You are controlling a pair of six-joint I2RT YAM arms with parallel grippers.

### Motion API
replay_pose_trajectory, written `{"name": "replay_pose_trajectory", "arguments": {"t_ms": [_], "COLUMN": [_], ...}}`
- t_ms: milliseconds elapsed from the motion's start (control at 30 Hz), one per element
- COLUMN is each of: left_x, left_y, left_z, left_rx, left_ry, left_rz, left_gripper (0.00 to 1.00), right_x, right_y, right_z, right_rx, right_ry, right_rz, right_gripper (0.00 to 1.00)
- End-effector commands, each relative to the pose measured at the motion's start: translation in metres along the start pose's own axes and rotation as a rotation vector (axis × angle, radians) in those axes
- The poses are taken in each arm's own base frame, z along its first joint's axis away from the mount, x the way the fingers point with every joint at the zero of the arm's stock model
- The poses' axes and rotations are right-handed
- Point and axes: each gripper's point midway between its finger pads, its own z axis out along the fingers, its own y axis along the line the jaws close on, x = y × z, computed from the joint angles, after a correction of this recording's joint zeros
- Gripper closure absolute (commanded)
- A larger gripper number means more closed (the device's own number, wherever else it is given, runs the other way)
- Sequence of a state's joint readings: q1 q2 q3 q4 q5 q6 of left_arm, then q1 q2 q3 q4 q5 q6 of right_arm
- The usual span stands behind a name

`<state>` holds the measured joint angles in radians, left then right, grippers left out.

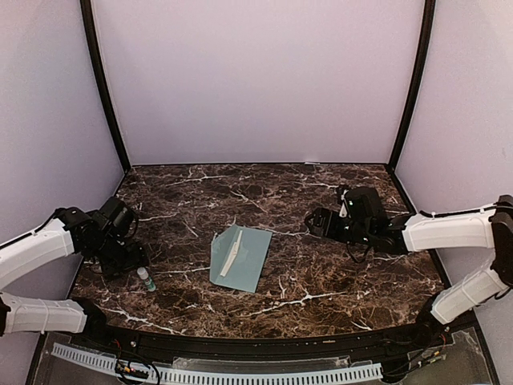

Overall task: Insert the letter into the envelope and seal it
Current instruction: Pick up the solid glue from the center of the board.

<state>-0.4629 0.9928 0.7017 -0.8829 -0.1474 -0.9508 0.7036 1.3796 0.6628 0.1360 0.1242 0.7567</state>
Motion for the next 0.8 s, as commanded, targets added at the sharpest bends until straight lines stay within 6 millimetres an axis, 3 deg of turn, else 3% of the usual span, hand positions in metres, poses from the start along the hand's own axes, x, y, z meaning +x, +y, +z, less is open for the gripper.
{"name": "replay_pose_trajectory", "arguments": {"t_ms": [0, 200, 333, 767], "left_x": [0.016, 0.026, 0.032, 0.031], "left_y": [-0.007, -0.006, -0.004, -0.005], "left_z": [0.008, 0.013, 0.018, 0.015], "left_rx": [0.056, 0.077, 0.062, 0.054], "left_ry": [0.073, 0.106, 0.135, 0.141], "left_rz": [-0.030, -0.016, 0.001, 0.039], "left_gripper": [0.19, 0.29, 0.44, 0.69], "right_x": [-0.004, 0.001, 0.006, 0.012], "right_y": [0.004, 0.005, 0.005, 0.004], "right_z": [0.005, 0.010, 0.014, 0.019], "right_rx": [-0.027, -0.041, -0.052, -0.060], "right_ry": [-0.015, -0.003, 0.014, 0.029], "right_rz": [-0.002, 0.018, 0.029, 0.048], "right_gripper": [0.02, 0.02, 0.03, 0.03]}}
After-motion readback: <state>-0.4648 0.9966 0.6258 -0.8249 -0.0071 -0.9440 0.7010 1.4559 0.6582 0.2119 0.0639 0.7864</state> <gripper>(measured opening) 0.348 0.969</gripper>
